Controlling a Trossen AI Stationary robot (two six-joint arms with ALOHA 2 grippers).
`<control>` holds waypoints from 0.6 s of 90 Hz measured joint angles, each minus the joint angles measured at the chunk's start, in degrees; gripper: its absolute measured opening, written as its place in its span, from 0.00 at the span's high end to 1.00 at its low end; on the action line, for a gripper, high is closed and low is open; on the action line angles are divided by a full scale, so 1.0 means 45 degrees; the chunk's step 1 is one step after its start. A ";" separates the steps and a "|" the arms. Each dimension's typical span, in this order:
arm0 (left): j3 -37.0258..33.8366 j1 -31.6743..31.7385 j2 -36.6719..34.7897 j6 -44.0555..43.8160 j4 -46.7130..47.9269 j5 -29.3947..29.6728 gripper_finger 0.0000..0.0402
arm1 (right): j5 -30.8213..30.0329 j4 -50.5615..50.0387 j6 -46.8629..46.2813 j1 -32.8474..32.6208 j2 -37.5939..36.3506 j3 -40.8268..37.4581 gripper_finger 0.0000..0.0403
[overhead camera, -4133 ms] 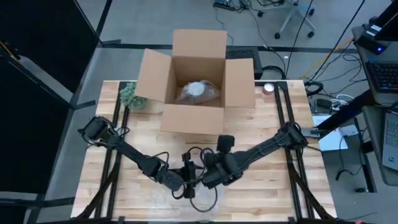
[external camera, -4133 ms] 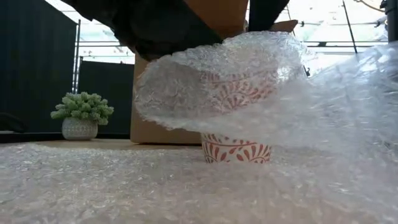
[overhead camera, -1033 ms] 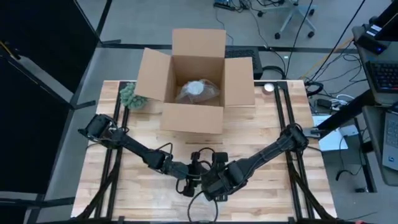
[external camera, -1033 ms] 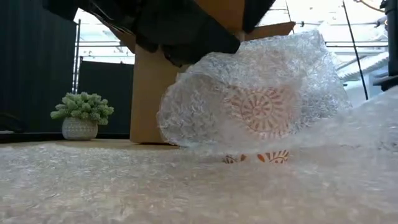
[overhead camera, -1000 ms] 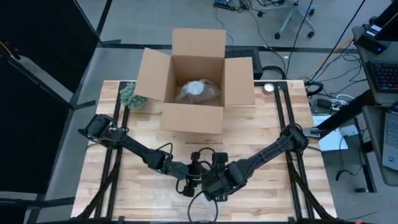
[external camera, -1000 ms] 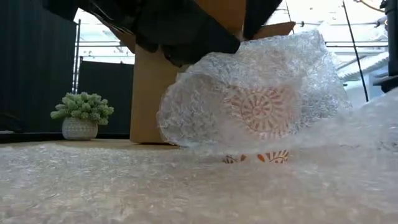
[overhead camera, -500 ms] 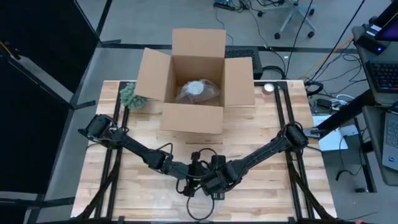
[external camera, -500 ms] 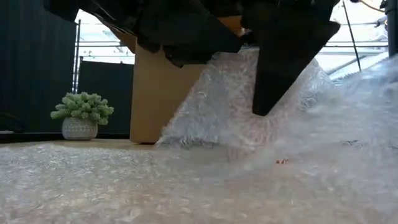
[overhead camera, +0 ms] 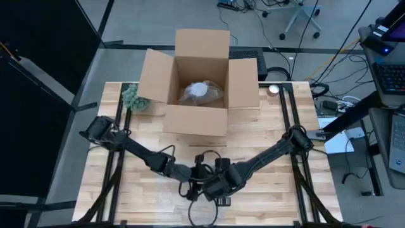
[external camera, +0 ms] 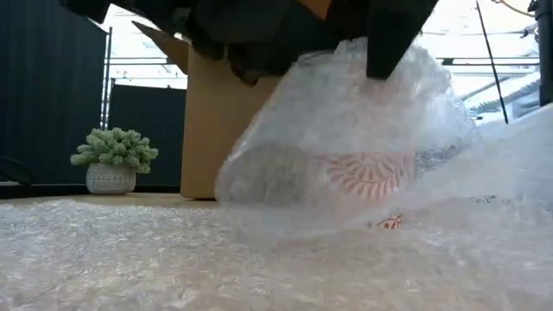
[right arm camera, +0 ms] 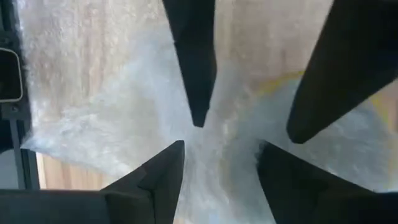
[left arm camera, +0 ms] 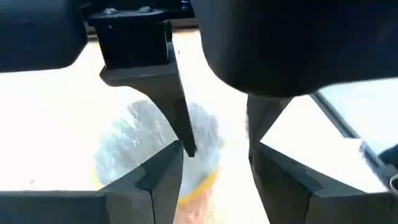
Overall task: Wrap mug
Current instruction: Wrap the yellow patterned mug with bubble wrap
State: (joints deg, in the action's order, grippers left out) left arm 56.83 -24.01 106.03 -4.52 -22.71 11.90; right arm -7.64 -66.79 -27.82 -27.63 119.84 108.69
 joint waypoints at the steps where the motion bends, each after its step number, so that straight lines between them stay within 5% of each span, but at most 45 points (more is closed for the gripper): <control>1: -0.0003 0.0000 -0.0003 0.0024 0.0068 0.0000 0.57 | -0.0050 -0.0092 -0.0011 -0.0011 -0.0006 0.0056 0.55; 54: -0.0052 0.0005 0.0041 0.0088 0.0207 0.0102 0.57 | -0.0957 0.0113 -0.0343 -0.0755 -0.0153 0.0738 0.55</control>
State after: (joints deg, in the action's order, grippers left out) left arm 56.60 -23.99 106.21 -4.12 -21.78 12.36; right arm -11.95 -66.28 -29.36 -31.03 119.15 112.01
